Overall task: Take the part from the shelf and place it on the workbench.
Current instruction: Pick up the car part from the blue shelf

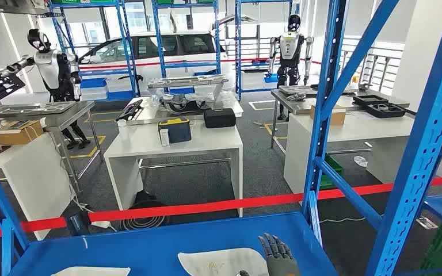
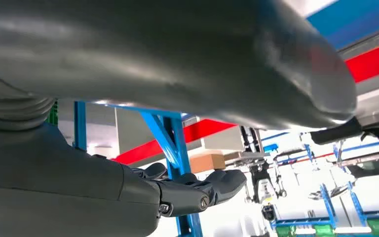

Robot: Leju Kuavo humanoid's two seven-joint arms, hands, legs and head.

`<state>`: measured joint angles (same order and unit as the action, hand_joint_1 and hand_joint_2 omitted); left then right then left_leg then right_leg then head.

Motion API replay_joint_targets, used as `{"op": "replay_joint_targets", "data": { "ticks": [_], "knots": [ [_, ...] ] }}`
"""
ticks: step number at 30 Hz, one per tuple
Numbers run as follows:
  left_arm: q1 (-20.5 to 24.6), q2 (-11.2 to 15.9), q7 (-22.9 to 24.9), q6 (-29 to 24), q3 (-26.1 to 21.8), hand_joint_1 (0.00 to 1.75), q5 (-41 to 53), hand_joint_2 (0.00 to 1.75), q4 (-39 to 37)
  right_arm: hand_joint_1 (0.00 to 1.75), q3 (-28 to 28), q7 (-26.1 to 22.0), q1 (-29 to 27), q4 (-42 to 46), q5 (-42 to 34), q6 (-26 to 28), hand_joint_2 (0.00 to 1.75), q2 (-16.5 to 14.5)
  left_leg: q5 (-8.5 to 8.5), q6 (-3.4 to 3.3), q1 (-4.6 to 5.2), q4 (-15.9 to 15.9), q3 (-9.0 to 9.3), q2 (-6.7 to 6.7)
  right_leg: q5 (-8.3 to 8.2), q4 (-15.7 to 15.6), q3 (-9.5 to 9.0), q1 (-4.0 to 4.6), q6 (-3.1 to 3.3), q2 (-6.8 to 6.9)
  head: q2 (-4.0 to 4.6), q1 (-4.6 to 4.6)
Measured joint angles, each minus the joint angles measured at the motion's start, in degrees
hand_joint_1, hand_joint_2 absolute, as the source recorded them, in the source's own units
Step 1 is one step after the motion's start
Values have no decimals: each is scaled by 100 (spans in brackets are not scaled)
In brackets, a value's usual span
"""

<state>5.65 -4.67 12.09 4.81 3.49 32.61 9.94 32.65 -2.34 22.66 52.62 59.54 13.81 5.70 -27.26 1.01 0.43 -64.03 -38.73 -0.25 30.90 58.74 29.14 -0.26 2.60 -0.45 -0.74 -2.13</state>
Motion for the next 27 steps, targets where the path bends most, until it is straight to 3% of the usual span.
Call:
{"op": "replay_joint_targets", "data": {
  "ticks": [1,4,6,8,11,12,13,14,16,18,20,23,27],
  "knots": [
    [-6,5,0,0,-1,0,0,0,-2,0,0,-1,-1,3,0,0,0,-2,155,-29,22,175,27,-2,25,2,-28,1,-11,-1,0,0],
    [-10,16,2,0,-4,0,-1,0,-7,0,0,-7,-7,12,7,-7,0,-12,364,-116,78,560,127,-7,104,-20,-90,8,-88,-9,-1,-1],
    [-11,8,5,0,-7,0,-1,0,-3,0,-2,-11,1,20,11,-10,87,-15,359,-165,67,610,212,-11,106,1,-106,16,-143,-5,-1,5],
    [-2,2,8,-1,-15,0,-1,0,-1,0,-5,-24,31,25,13,-5,175,-15,350,-214,40,661,301,-13,117,310,40,18,-183,4,-1,11],
    [34,-2,3,-5,-43,0,-2,0,2,0,-7,-36,38,24,12,-4,175,-16,284,-267,26,675,367,-22,468,1290,695,0,-259,9,0,14],
    [37,-7,0,-6,-49,0,-2,0,3,0,-7,-31,23,23,11,-4,175,-20,253,-268,25,670,388,-29,570,1497,888,-5,-279,10,0,15],
    [36,-13,-3,-7,-50,0,-1,0,3,0,-7,-21,10,23,10,-6,175,-28,218,-262,24,660,418,-35,553,1530,998,-10,-290,10,0,16],
    [35,-17,-6,-8,-51,0,2,0,3,0,-7,-14,4,23,8,-14,175,-40,178,-252,22,645,455,-41,387,1365,1010,-16,-294,11,0,17],
    [45,-25,-10,-8,-53,0,18,0,4,0,-7,-13,14,15,-14,-61,175,-75,93,-219,15,606,529,-45,-150,661,815,-22,-282,15,0,17],
    [76,-27,-11,-8,-54,0,40,0,7,0,-5,-47,43,-30,-74,-144,175,-141,34,-161,17,571,551,-46,-361,157,664,6,-232,20,-1,13],
    [103,-31,-7,-4,-55,0,62,0,10,0,-2,-98,58,-119,-141,-213,175,-230,14,-124,26,547,548,-43,-363,61,643,27,-167,19,-1,13],
    [123,-34,2,0,-55,0,92,0,11,0,0,-126,61,-253,-197,-245,175,-340,-12,-221,34,567,571,-40,-445,52,612,30,-138,13,-1,13],
    [145,-36,7,0,-56,0,101,0,11,0,0,-145,66,-360,-215,-248,175,-426,-4,-199,33,619,599,-40,-425,52,610,36,-95,10,0,12]
  ]
}}
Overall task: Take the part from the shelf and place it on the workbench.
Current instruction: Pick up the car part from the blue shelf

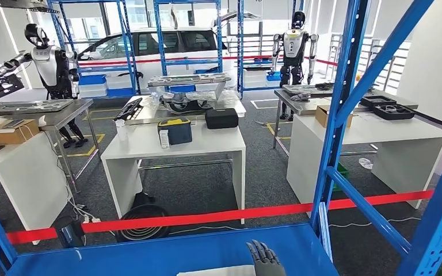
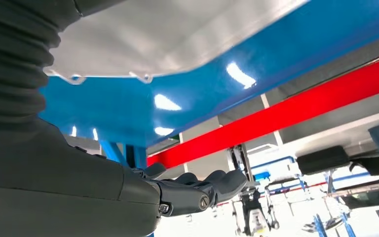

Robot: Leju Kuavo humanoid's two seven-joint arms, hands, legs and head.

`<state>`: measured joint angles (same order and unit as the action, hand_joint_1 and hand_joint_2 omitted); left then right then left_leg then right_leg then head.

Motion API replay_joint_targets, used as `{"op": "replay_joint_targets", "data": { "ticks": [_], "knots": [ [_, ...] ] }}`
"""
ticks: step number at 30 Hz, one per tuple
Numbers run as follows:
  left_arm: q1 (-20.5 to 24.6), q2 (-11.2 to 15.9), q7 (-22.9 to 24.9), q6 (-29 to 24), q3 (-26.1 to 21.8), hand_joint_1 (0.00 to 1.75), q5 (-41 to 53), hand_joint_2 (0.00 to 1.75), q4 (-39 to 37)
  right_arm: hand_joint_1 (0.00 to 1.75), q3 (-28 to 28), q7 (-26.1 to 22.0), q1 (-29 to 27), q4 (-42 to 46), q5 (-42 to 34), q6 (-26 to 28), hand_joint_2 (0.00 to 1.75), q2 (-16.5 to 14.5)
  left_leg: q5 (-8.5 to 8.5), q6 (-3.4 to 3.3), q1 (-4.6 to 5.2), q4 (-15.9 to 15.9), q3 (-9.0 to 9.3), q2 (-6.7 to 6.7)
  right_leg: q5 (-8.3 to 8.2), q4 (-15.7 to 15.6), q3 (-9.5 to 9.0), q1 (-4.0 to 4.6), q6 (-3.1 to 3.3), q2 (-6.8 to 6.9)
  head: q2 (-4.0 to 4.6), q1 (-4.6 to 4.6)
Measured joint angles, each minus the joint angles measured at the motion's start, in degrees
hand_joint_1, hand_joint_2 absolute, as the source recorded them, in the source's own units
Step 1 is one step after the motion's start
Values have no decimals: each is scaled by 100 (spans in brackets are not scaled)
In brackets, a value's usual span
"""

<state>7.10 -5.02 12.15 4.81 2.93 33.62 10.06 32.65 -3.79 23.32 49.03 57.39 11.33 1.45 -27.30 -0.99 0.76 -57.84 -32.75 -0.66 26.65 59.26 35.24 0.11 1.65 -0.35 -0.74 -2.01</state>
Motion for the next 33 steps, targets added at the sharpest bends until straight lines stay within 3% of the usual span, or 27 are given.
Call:
{"op": "replay_joint_targets", "data": {
  "ticks": [4,8,15,21,25,33],
  "knots": [
    [1,-1,6,0,0,0,4,0,-1,0,15,-57,21,-128,-57,-168,175,-65,5,88,-5,25,11,0,8,2,0,4,16,1,0,0],
    [0,-2,22,2,-4,0,9,0,-1,0,89,-155,23,-248,-146,-216,0,-173,7,155,-13,30,13,1,12,5,-2,6,23,3,-1,0],
    [-12,-14,-2,-3,-40,0,4,0,-1,0,159,-390,29,-207,-225,236,0,-323,8,158,-11,25,12,-1,9,-1,-14,-11,18,7,0,1],
    [-15,-14,-50,-7,-48,0,6,0,-3,0,289,-485,23,85,-302,298,0,-372,5,153,-6,19,12,-1,1,-14,-22,-17,5,6,-1,0],
    [-14,-14,-50,-7,-52,0,8,0,-3,0,374,-485,7,202,-319,250,175,-422,3,150,-5,17,12,-1,0,-17,-25,-18,2,7,0,0],
    [-5,-14,-34,2,-92,0,90,0,-2,0,592,-545,-40,288,-697,-520,175,-450,2,149,-5,14,12,-1,-1,-18,-26,-18,1,6,0,0]
  ]
}}
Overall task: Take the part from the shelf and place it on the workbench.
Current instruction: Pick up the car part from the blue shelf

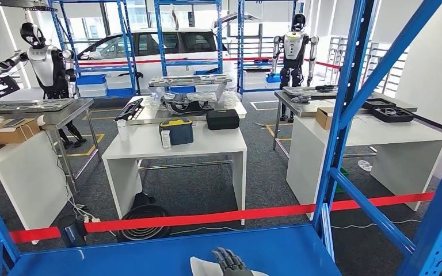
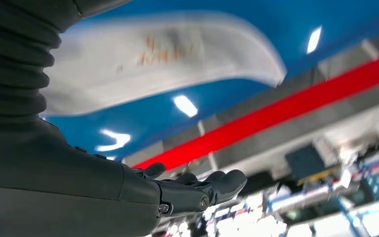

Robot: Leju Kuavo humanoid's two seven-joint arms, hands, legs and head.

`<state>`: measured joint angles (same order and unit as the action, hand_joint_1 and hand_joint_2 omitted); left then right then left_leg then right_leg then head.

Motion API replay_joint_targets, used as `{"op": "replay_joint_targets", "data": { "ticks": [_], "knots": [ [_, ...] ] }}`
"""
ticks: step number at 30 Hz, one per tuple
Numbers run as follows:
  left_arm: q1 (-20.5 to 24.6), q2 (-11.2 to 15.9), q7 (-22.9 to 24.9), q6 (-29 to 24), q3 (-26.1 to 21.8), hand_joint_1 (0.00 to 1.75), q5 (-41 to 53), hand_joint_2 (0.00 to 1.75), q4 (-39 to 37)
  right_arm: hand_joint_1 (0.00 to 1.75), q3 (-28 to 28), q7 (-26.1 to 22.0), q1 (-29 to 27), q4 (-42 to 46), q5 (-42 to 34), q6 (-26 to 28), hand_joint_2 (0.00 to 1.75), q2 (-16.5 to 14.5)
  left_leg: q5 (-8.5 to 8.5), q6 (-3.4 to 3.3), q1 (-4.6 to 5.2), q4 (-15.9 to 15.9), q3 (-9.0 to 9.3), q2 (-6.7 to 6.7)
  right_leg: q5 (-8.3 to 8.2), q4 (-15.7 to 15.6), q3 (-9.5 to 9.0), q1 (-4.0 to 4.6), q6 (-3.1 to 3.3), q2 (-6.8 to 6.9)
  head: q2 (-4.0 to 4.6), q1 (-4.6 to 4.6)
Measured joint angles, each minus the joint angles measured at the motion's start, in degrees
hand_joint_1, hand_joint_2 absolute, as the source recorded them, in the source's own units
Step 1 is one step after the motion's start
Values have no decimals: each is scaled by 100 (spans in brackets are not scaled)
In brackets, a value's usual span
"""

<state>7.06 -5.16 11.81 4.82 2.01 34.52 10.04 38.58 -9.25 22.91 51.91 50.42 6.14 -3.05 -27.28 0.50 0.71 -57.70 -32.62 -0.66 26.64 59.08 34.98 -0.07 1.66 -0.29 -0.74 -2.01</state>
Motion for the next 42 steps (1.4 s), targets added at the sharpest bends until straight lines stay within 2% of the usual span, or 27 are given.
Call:
{"op": "replay_joint_targets", "data": {
  "ticks": [7,11,14,17,21,27,34,38,42],
  "knots": [
    [21,-3,77,3,-6,0,62,0,1,0,268,291,-1,-153,-114,-802,175,-5,0,-1,0,0,0,0,0,0,0,0,0,0,-1,0],
    [23,-8,92,-2,-10,0,91,0,1,0,414,438,16,-344,-92,-922,175,-5,0,-1,0,-1,0,0,0,0,-1,0,0,0,0,1],
    [22,-10,105,-33,-19,0,94,0,1,0,505,764,68,-473,51,-978,175,-5,-1,-1,0,-1,0,0,0,0,-1,0,0,0,-1,1],
    [18,-13,128,-92,-42,0,81,0,1,0,611,1243,178,-566,333,-948,175,-3,-2,-3,0,-2,5,2,0,-1,-6,0,-1,-1,-1,1],
    [10,-20,139,-130,-55,0,40,0,-1,0,713,1562,272,-649,569,-856,175,2,-5,-7,0,-2,14,3,1,-2,-15,0,-2,-1,0,0],
    [-52,-33,132,-228,-195,0,-57,0,-1,0,839,2890,228,-644,1897,-217,175,98,-5,-8,1,-4,20,0,1,-3,-25,0,-4,0,0,1],
    [-120,-58,108,-257,-344,0,-80,0,-4,2,711,3536,-164,-130,2949,-12,175,318,-11,-13,1,-6,20,-5,4,-9,-28,0,-9,2,0,0],
    [-132,-59,83,-257,-372,0,-45,0,-5,175,401,3564,-498,252,3074,-95,175,418,-19,-17,1,-6,20,-3,8,-10,-28,0,-14,2,0,1],
    [-129,-66,79,-254,-374,0,21,0,-5,175,158,3534,-722,417,3011,-155,175,466,-22,-21,1,-6,20,0,8,-13,-29,0,-15,1,-1,0]
  ]
}}
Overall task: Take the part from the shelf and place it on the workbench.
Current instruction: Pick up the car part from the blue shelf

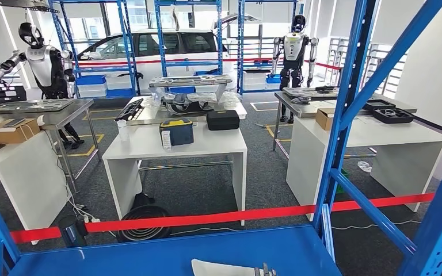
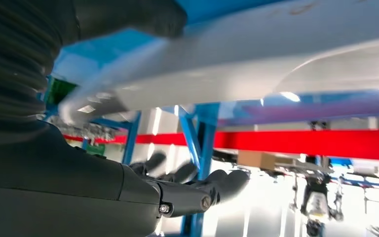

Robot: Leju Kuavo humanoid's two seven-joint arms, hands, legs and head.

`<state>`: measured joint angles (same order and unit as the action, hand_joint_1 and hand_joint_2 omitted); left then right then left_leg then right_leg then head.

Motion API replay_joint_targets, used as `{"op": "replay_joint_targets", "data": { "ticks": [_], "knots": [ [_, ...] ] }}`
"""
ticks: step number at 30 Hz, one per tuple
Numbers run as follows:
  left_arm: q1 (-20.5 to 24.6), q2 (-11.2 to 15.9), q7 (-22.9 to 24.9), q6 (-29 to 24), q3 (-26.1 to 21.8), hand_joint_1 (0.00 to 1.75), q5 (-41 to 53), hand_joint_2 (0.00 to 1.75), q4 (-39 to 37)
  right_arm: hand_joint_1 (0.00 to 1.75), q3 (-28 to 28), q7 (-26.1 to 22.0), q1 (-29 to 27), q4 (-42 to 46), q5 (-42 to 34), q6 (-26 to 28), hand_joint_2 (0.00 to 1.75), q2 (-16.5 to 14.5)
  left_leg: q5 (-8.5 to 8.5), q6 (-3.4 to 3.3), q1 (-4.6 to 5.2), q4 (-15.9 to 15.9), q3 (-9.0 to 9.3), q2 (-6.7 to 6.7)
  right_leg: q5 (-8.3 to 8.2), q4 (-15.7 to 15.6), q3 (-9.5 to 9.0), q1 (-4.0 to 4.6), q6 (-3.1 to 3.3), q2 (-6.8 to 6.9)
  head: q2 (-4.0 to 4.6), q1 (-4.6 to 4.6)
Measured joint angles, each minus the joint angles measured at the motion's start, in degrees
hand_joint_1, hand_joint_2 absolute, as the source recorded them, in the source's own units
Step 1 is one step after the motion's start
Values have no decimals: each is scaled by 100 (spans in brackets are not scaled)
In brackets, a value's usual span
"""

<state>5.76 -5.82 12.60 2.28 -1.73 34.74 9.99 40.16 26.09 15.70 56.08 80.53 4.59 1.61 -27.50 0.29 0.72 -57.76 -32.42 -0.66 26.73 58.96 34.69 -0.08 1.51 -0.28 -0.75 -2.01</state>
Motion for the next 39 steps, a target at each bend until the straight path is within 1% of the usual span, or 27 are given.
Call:
{"op": "replay_joint_targets", "data": {
  "ticks": [5,9,15,24,34,37,39],
  "knots": [
    [4,-7,0,3,0,0,55,0,0,175,-208,-116,-180,84,-52,-40,175,6,0,-1,0,0,1,1,0,0,-1,0,0,-1,0,0],
    [6,-11,3,11,0,0,109,175,0,175,-318,-201,-228,108,-76,-103,175,5,0,-1,0,0,1,2,0,-1,-2,0,0,0,1,0],
    [13,-17,-7,18,-2,0,115,175,0,175,-368,-297,-265,173,-83,-161,175,5,-3,-2,0,0,7,7,2,-1,-6,0,-3,-7,1,0],
    [0,-21,-221,14,-136,0,4,175,2,175,-480,-391,-391,368,-64,-305,175,3,-4,-4,0,0,9,5,4,-2,-13,0,-6,-1,1,1],
    [1,-26,-296,-13,-213,0,-22,175,4,175,-590,-400,-431,407,-26,-318,175,-13,-6,-6,0,-1,10,4,4,-4,-15,0,-6,-1,1,0],
    [-1,-31,-329,-139,-249,0,-31,175,7,175,-629,-412,-480,463,-16,-283,175,-16,-6,-7,0,-1,10,4,4,-3,-16,0,-6,0,1,0],
    [-8,-33,-325,-309,-273,0,-34,175,7,175,-669,-531,-533,542,-87,-74,175,-31,-6,-7,0,-1,10,4,4,-3,-16,0,-6,0,1,1]
  ]
}}
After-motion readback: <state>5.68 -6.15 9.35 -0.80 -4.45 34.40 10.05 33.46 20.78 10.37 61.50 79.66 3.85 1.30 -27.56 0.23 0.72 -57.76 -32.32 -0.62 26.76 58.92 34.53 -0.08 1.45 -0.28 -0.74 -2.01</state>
